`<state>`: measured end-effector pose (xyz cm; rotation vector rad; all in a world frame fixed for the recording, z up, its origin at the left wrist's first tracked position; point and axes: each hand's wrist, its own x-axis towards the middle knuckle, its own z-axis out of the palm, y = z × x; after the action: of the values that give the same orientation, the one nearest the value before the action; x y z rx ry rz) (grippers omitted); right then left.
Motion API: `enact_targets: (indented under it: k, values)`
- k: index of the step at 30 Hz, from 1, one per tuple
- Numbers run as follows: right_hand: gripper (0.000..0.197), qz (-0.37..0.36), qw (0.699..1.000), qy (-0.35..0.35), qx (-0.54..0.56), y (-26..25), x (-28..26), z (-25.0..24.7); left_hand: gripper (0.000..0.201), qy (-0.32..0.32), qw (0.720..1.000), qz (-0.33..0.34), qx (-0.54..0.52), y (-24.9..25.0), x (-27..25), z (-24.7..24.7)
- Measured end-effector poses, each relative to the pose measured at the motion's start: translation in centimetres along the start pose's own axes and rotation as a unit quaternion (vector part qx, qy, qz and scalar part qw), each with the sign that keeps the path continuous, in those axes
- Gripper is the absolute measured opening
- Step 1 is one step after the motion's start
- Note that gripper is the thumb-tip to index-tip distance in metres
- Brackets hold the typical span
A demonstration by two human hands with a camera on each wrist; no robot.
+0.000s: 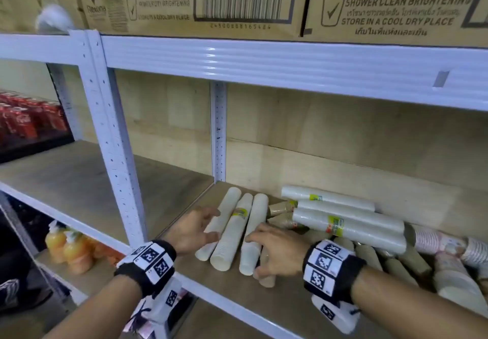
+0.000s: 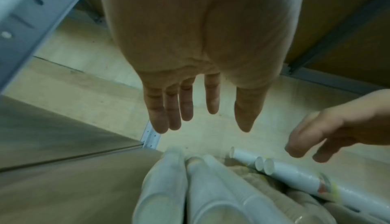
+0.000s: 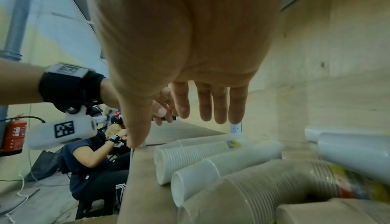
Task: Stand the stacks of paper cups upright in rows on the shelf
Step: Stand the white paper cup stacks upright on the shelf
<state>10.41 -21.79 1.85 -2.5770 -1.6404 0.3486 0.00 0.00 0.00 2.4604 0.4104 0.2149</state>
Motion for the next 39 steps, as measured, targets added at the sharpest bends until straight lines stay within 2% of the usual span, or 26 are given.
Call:
enact_targets:
  k: [7, 11, 15, 24, 32, 35, 39]
  values:
    - [0.082, 0.019, 0.999, -0.019, -0.044, -0.2, 3.9, 2.2, 0.069, -0.001, 0.998, -0.065, -0.02, -2.9, 0.6, 2.1]
    - [0.081, 0.014, 0.996, -0.047, -0.073, -0.1, 4.9, 3.6, 0.064, 0.004, 0.996, -0.085, -0.008, -4.2, 0.4, 3.3]
    - [0.071, 0.005, 0.993, -0.058, -0.103, 0.2, 5.3, 4.7, 0.061, -0.01, 0.996, -0.093, 0.005, -5.4, 0.4, 4.2]
    - [0.057, -0.016, 0.986, -0.034, -0.164, 0.5, 5.9, 6.1, 0.073, -0.006, 0.994, -0.105, 0.01, -6.1, 0.8, 5.3]
    - [0.049, -0.025, 0.994, -0.023, -0.107, 0.5, 5.3, 4.8, 0.082, -0.012, 0.992, -0.122, 0.029, -5.7, 1.2, 4.8]
    - [0.047, -0.023, 0.996, 0.013, -0.081, 0.4, 5.2, 3.7, 0.082, 0.001, 0.993, -0.116, 0.034, -5.1, 1.3, 3.7]
    - [0.042, -0.034, 0.997, 0.072, 0.001, 0.4, 5.4, 1.1, 0.069, 0.031, 0.995, -0.082, 0.057, -3.3, 1.8, 1.5]
